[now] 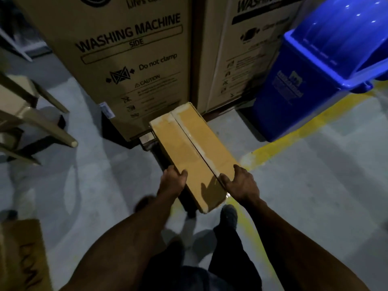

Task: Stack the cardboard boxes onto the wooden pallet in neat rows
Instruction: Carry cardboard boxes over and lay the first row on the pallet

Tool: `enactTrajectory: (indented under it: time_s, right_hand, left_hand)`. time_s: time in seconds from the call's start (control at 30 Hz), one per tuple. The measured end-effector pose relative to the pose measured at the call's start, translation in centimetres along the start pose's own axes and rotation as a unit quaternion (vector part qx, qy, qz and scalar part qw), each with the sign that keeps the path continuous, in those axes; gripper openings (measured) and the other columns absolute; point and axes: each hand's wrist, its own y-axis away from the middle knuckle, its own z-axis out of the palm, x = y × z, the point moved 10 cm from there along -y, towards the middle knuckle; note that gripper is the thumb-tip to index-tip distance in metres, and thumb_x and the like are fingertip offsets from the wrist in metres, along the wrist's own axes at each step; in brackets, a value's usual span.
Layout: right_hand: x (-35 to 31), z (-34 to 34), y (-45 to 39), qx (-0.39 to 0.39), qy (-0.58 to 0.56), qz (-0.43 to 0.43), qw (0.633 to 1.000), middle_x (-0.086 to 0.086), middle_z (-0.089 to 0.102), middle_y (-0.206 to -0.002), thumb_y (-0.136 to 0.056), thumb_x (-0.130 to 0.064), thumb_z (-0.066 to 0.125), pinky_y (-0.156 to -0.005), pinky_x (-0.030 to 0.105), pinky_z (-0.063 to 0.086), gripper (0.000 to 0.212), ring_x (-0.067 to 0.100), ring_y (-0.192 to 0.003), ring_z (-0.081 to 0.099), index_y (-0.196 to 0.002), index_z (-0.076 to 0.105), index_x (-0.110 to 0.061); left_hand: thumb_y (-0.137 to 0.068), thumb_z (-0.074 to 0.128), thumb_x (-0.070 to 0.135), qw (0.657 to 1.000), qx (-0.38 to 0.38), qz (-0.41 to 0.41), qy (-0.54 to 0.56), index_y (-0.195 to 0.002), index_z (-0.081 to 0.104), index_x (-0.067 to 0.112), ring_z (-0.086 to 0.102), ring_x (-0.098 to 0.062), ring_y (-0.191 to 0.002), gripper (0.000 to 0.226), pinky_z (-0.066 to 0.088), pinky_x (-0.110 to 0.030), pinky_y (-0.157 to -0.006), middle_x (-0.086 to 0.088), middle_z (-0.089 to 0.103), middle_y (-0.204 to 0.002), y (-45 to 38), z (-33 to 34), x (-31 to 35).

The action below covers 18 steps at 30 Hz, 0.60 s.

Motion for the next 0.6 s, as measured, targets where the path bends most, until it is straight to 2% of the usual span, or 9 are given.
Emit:
enactTrajectory:
  time_s: [0.1, 0.17, 0.23, 0.27, 0.37, 0.47, 0.53, 0.6]
  right_hand:
    - [1.5, 0.8, -4.8, -0.032, -0.001, -0.003, 0.999, 0.018, 0.044, -0.149, -0.098, -0.054, 0.048, -0.107, 0.046, 0.039, 0.07, 0.036, -0.136, 0.041, -0.148, 0.038, -0.005]
    - [2.8, 1.5, -8.0, -0.058, -0.003, -0.001, 0.998, 0.018, 0.042, -0.151, -0.097, -0.052, 0.05, -0.109, 0.044, 0.036, 0.072, 0.036, -0.138, 0.04, -0.15, 0.035, -0.005]
    - [4.0, 2.2, -11.0, -0.079, -0.001, 0.008, 0.997, 0.017, 0.041, -0.151, -0.094, -0.055, 0.054, -0.109, 0.043, 0.035, 0.077, 0.036, -0.138, 0.039, -0.15, 0.035, -0.006]
    - [4.5, 2.8, -12.7, -0.088, 0.001, 0.008, 0.996, 0.017, 0.043, -0.149, -0.092, -0.057, 0.055, -0.108, 0.043, 0.036, 0.076, 0.037, -0.136, 0.04, -0.147, 0.037, -0.007]
    - [5.2, 5.1, -17.4, -0.121, 0.008, 0.008, 0.993, 0.014, 0.051, -0.135, -0.086, -0.063, 0.057, -0.102, 0.045, 0.043, 0.069, 0.037, -0.126, 0.047, -0.131, 0.047, -0.012]
    - [5.6, 7.4, -20.9, -0.142, 0.003, 0.013, 0.99, 0.011, 0.057, -0.126, -0.077, -0.069, 0.061, -0.097, 0.047, 0.048, 0.069, 0.036, -0.12, 0.052, -0.118, 0.052, -0.015]
    - [6.3, 9.4, -22.9, -0.161, -0.006, 0.017, 0.987, 0.01, 0.057, -0.129, -0.076, -0.071, 0.064, -0.098, 0.048, 0.048, 0.073, 0.036, -0.121, 0.053, -0.121, 0.051, -0.016]
    - [6.7, 10.8, -24.3, -0.174, -0.021, 0.028, 0.984, 0.011, 0.055, -0.135, -0.074, -0.072, 0.066, -0.099, 0.048, 0.049, 0.083, 0.037, -0.124, 0.052, -0.13, 0.046, -0.015]
  left_hand:
    - [-0.1, 0.05, 0.048, 0.997, 0.011, -0.063, 0.047, -0.153, 0.026, 0.004, 0.041, -0.04, -0.134, 0.073, 0.036, -0.043, -0.109, -0.022, 0.04, -0.149, -3.4, 1.6, -0.8]
    - [-0.098, 0.052, 0.05, 0.988, 0.023, -0.107, 0.109, -0.145, 0.037, 0.001, 0.044, -0.042, -0.128, 0.07, 0.035, -0.042, -0.105, -0.025, 0.044, -0.142, -4.8, 3.0, -1.5]
    - [-0.1, 0.052, 0.042, 0.972, 0.029, -0.149, 0.181, -0.13, 0.05, 0.0, 0.051, -0.04, -0.112, 0.052, 0.037, -0.04, -0.096, -0.023, 0.052, -0.125, -6.2, 4.3, -2.1]
    - [-0.101, 0.053, 0.041, 0.962, 0.03, -0.168, 0.212, -0.134, 0.049, 0.003, 0.051, -0.04, -0.114, 0.051, 0.039, -0.041, -0.098, -0.02, 0.052, -0.129, -7.1, 5.0, -2.4]
    - [-0.083, 0.063, 0.068, 0.929, 0.044, -0.225, 0.29, -0.15, 0.036, 0.01, 0.048, -0.039, -0.127, 0.092, 0.042, -0.046, -0.102, -0.019, 0.044, -0.147, -9.8, 7.4, -4.5]
    - [-0.094, 0.064, 0.043, 0.911, 0.083, -0.261, 0.309, -0.154, 0.026, 0.004, 0.044, -0.038, -0.135, 0.081, 0.041, -0.042, -0.104, -0.019, 0.038, -0.154, -12.0, 9.1, -6.3]
    - [-0.09, 0.066, 0.047, 0.9, 0.092, -0.288, 0.314, -0.145, 0.039, -0.004, 0.051, -0.042, -0.126, 0.08, 0.044, -0.045, -0.102, -0.026, 0.047, -0.145, -13.5, 10.2, -7.4]
    - [-0.089, 0.062, 0.054, 0.888, 0.086, -0.305, 0.334, -0.129, 0.055, -0.005, 0.06, -0.04, -0.102, 0.071, 0.047, -0.042, -0.09, -0.024, 0.06, -0.124, -14.7, 11.4, -8.3]
